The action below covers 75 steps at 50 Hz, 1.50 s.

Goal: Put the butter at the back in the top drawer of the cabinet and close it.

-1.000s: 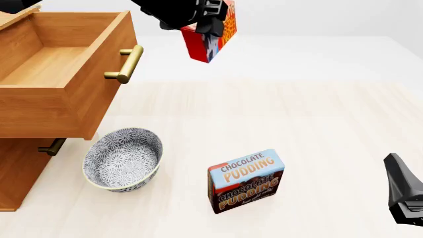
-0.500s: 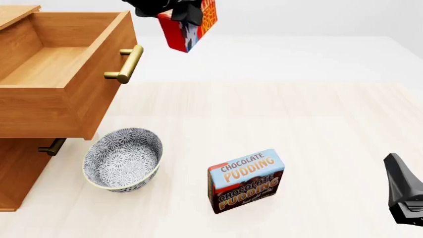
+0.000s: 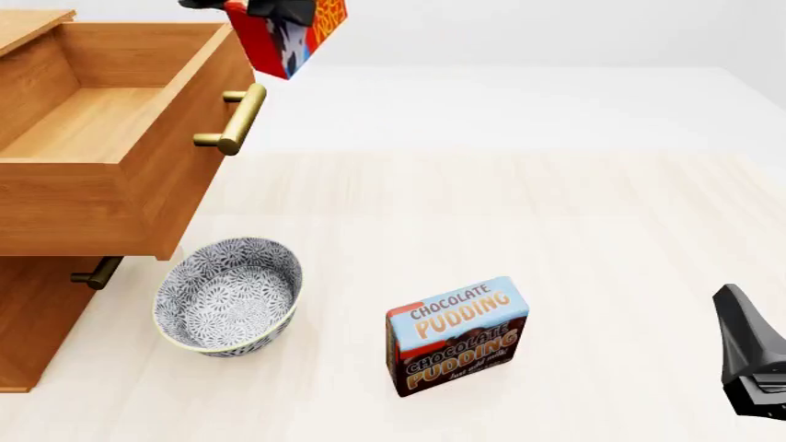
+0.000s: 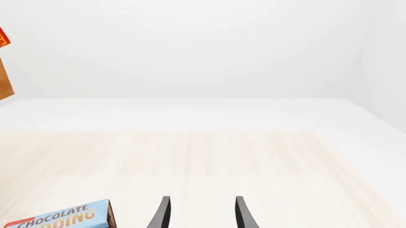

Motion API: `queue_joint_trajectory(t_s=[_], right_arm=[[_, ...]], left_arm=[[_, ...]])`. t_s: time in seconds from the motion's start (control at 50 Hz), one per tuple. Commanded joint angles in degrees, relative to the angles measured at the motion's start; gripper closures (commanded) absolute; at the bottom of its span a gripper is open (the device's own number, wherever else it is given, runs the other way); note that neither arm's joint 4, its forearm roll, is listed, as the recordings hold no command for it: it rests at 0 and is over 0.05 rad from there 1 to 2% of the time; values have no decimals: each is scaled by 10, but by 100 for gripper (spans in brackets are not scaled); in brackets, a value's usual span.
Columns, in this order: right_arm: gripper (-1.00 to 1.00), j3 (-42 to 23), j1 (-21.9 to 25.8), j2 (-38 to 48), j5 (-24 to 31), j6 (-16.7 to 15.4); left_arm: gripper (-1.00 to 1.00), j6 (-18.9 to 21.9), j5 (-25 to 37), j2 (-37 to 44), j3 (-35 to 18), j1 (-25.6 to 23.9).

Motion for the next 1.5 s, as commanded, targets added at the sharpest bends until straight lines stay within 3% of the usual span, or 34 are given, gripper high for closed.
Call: queue_joint_trajectory(t_s=[0.02, 1.5], right_arm=[[-100, 0, 0, 0, 0, 0], [-100, 0, 0, 0, 0, 0]], left_arm=[[100, 28, 4, -31, 11, 28], [100, 85, 57, -166, 86, 193]])
